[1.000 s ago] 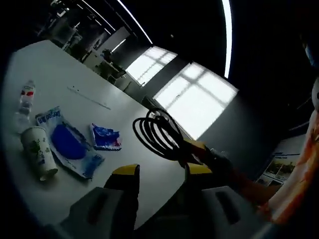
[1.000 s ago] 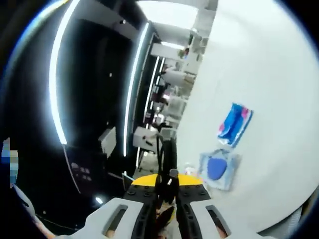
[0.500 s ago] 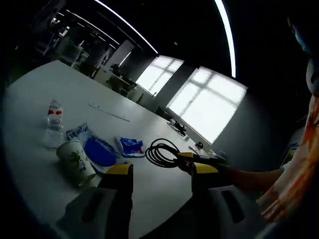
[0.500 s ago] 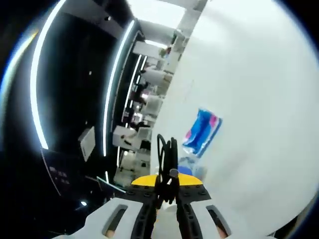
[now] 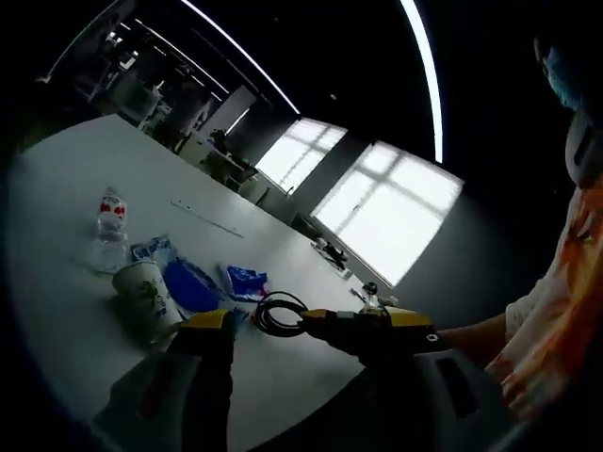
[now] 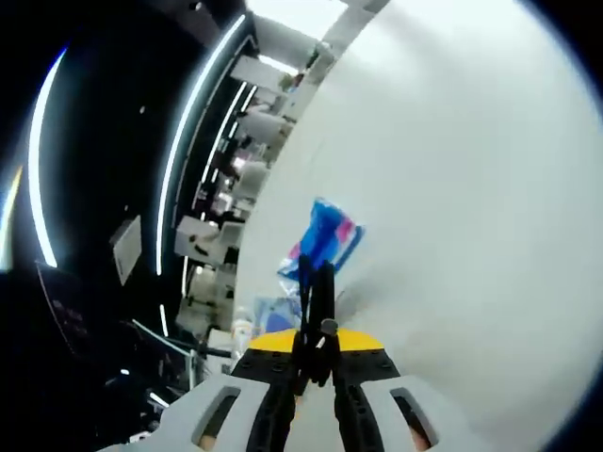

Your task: Arrange the tabletop items into an orderly group along one side of the table until the central work area is clear of visible clutter.

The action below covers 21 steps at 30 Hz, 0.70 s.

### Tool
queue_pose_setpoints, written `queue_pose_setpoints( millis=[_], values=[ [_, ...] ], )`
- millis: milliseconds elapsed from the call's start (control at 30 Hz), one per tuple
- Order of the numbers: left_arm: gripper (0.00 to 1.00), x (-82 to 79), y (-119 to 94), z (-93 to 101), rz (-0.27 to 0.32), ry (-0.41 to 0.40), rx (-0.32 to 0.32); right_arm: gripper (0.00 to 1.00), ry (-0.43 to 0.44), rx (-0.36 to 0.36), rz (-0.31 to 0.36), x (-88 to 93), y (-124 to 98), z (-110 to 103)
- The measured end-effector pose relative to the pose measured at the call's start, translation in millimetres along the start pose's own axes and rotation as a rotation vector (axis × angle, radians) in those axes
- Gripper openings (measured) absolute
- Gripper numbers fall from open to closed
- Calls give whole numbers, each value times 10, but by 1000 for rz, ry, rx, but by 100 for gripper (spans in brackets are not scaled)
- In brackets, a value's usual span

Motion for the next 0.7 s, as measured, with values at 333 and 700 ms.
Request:
queue_pose_setpoints(
  millis=[333,700],
  values=[
    [65,3,4,-8,14,-11,11,10,-79,71,-23,-17,59,-13],
    [66,41,-46,32,29,-21,5,13,-255,190,-39,-6,82,5]
  ],
)
Point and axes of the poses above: the point that each gripper's makers call its tool centre point, and the gripper's own axes: y roughly forward along the fingers, z roughly to its right, x roughly out of its underside, the point moved 8 cm from there along -y, roughly backward along the fingers, and after that the axes turned 10 degrees about x, right-handed, at the moved point
